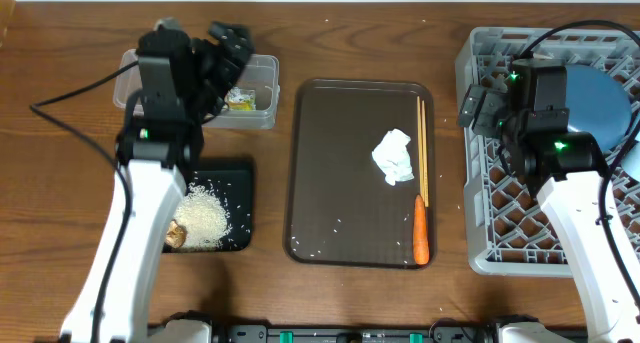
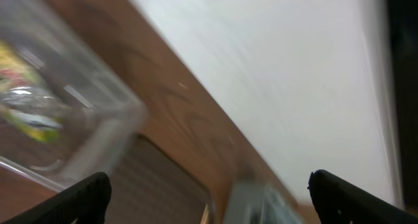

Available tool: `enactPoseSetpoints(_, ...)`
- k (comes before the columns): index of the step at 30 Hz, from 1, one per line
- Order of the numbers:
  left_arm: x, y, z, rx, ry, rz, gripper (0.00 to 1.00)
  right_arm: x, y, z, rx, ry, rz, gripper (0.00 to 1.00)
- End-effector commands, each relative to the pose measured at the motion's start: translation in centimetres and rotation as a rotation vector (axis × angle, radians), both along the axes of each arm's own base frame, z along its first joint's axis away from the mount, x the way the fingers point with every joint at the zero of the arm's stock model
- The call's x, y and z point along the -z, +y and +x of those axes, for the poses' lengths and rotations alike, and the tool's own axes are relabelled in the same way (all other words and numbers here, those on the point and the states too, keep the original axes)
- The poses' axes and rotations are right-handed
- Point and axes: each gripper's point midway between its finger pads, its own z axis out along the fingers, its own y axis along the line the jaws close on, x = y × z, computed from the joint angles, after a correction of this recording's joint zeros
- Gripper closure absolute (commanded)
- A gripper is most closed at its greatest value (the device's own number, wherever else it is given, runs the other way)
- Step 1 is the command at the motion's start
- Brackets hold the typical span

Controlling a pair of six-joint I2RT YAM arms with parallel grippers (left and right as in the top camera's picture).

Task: Sort waste into correct bins and load items into the dishwasher rack
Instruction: 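Move the left gripper back toward the white tissue on the tray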

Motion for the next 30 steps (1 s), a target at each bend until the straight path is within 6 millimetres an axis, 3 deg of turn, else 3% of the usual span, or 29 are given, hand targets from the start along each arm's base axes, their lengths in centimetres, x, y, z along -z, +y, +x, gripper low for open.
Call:
enactPoseSetpoints(1,-1.2,-5.3,-2.8,0.253,-0.082,0.149,0.03,-0.4,-0.3,0.0,0.014,-0.010,-0.010,0.01)
enactPoseSetpoints(2,-0.8,-7.3,-3.8,0.326,-0.086,0.190,0.03,-0.4,-0.3,0.0,0.014,-0.010,-0.010,0.01)
enactPoseSetpoints(6,2.1,-11.7,-5.5,0.433,-0.029,0.267,0.03,-0.4,-0.3,0.0,0.014,-0.010,-0.010,0.01)
enactPoseSetpoints(10,6.9,-17.1,-7.2,0.557,0.086,0.276,0.03,-0.4,-0.3,0.0,0.014,-0.010,-0.010,0.01)
enactPoseSetpoints(15,13.0,-21.4,-9.5,0.677,0.281,0.203,0.02,-0.4,-0.3,0.0,0.014,-0.010,-0.010,0.01)
enactPoseSetpoints(20,17.0,-23.2,-11.2,0.773,0.425,0.132,0.02,-0.4,-0.3,0.0,0.014,-0.010,-0.010,0.01)
enactPoseSetpoints(30,19.1,-23.1,-9.6,0.627,0.436,0.195,0.02,-0.4,-0.3,0.0,0.014,-0.010,-0.010,0.01)
